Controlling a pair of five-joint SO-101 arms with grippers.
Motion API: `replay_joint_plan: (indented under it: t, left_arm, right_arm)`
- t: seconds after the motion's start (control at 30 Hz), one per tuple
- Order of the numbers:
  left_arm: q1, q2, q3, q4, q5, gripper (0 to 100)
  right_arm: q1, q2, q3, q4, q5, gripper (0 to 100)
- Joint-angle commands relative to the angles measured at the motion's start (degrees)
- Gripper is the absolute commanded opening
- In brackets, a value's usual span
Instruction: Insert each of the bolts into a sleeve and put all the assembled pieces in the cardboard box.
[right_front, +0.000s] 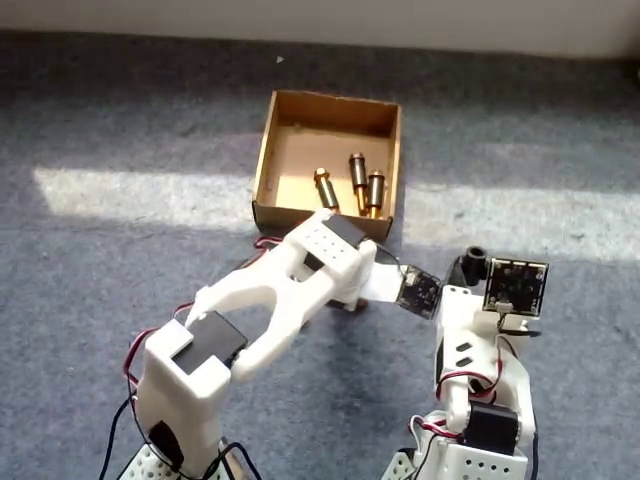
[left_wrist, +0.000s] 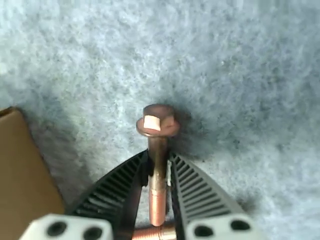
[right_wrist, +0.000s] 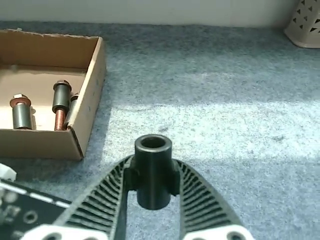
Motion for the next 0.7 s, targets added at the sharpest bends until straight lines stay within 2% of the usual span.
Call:
replay_joint_plan:
  t: [0.0,0.23,0.43,0.67]
  left_arm:
    - [-1.1,-0.8,-7.5,2.7,6.3,0]
    - [-3.3,-0.8,-21.4,14.6,15.8,0]
    - [-3.1,-0.7,-29.1,21.0,31.7,0]
    - [-3.6,-0.7,-36.5,30.9,43.5,0]
  right_arm:
    - [-0.3,-0.8,-0.4,-2.1,-0.4,0.5]
    - [-0.3,-0.8,-0.3,-2.1,-0.4,0.5]
    - [-0.3,-0.8,-0.2,-2.0,-0.4,0.5]
    - [-0.4,-0.8,1.4,-2.1,-0.4,0.5]
